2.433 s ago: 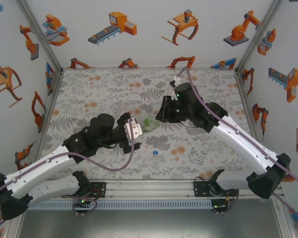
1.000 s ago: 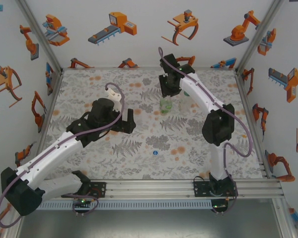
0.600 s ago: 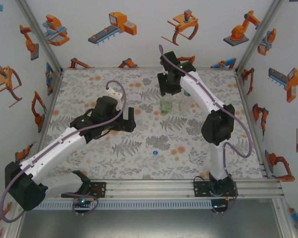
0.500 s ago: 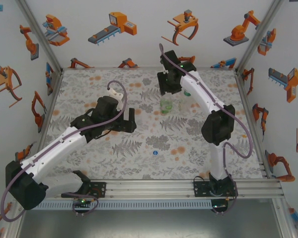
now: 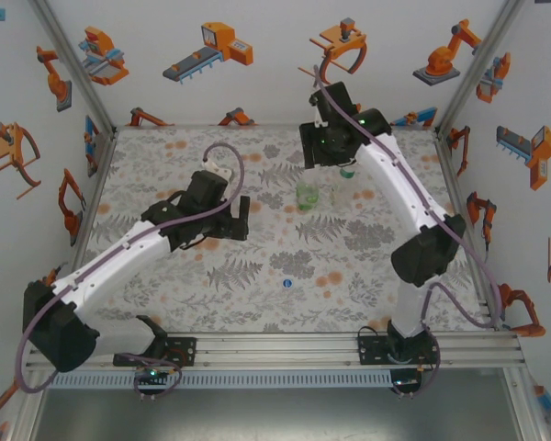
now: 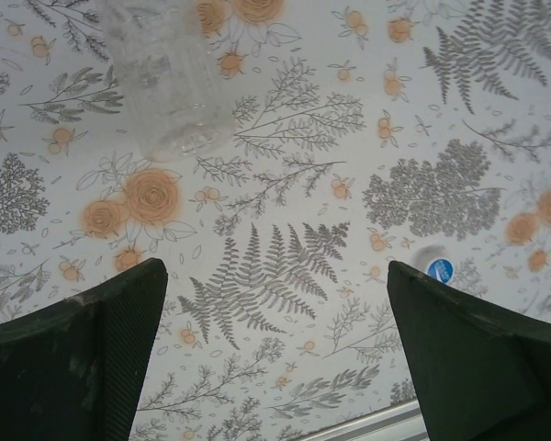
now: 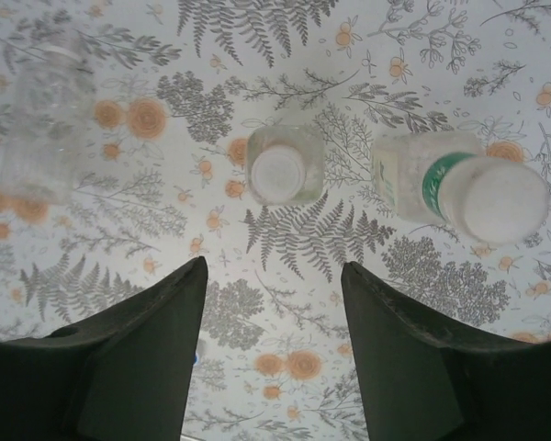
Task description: Screw on the bottle caps
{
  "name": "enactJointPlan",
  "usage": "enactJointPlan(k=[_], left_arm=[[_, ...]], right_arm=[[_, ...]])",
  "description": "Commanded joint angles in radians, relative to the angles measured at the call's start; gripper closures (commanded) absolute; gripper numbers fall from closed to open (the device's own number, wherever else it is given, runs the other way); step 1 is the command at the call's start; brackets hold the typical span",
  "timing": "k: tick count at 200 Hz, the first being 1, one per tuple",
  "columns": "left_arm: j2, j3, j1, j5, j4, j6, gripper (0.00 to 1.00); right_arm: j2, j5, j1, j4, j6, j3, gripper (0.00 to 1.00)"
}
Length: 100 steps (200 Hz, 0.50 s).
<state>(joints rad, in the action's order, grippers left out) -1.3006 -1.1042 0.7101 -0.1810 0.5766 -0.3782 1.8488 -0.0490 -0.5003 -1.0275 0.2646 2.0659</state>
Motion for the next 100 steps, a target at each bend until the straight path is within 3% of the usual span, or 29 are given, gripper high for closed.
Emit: enactJointPlan(k=[1, 19, 45, 100], left_arm=[[-0.063, -0.06, -0.01, -0.039, 0.083, 0.014, 0.03], [-0.123, -0.099, -0.037, -0.01, 0.103, 0.0, 0.0], [-0.21, -0.161, -0.078, 0.041, 0.134, 0.01, 0.04], [-0.436, -0.36, -0.148, 0.029, 0.224, -0.007, 0.09]], right_arm=[[-0.12, 0.014, 0.005, 0.032, 0.012, -0.093, 0.4], [-0.237, -0.003, 0.005, 0.086, 0.013, -0.213, 0.39], [-0.385, -0.071, 0.008, 0.109, 0.023, -0.341, 0.39], [-0.601, -0.165, 0.011, 0.11, 0.026, -0.494, 0.39]])
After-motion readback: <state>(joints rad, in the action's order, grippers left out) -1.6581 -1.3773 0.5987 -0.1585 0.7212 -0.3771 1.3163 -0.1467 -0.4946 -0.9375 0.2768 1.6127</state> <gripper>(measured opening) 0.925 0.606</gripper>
